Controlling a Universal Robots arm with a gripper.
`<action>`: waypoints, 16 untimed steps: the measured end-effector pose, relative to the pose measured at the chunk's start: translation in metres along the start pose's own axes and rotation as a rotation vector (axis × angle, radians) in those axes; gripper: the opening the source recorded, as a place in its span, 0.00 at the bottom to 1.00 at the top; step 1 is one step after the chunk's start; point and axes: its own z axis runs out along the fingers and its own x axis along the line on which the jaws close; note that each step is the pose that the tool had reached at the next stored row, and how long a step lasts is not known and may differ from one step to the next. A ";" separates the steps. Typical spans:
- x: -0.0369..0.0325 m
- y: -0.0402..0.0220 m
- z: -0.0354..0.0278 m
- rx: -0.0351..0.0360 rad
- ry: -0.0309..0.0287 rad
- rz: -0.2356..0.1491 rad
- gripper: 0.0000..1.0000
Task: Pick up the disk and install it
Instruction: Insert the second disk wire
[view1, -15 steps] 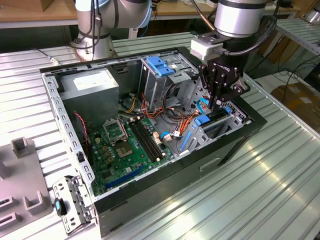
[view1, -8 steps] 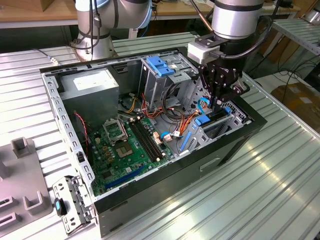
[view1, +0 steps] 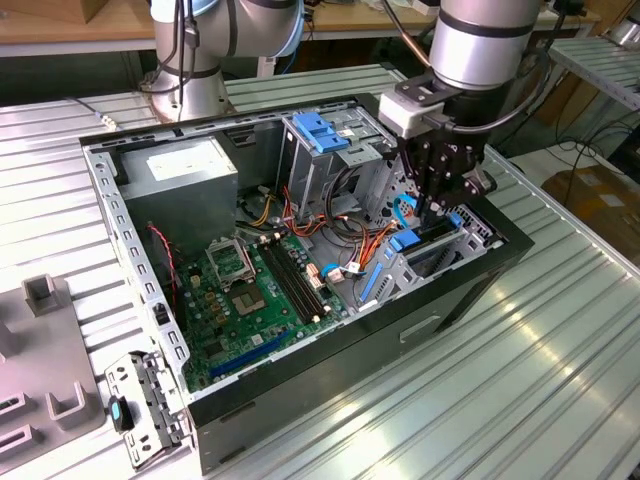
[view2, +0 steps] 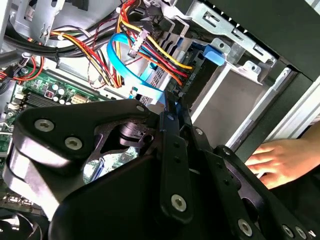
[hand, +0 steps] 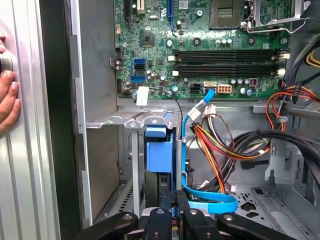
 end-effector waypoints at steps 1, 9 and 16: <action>0.0015 0.0000 0.0004 0.0000 -0.0014 0.000 0.16; 0.0082 -0.0006 0.0020 -0.0001 -0.0156 0.002 0.16; 0.0090 -0.0015 0.0032 -0.0002 -0.0345 0.005 0.16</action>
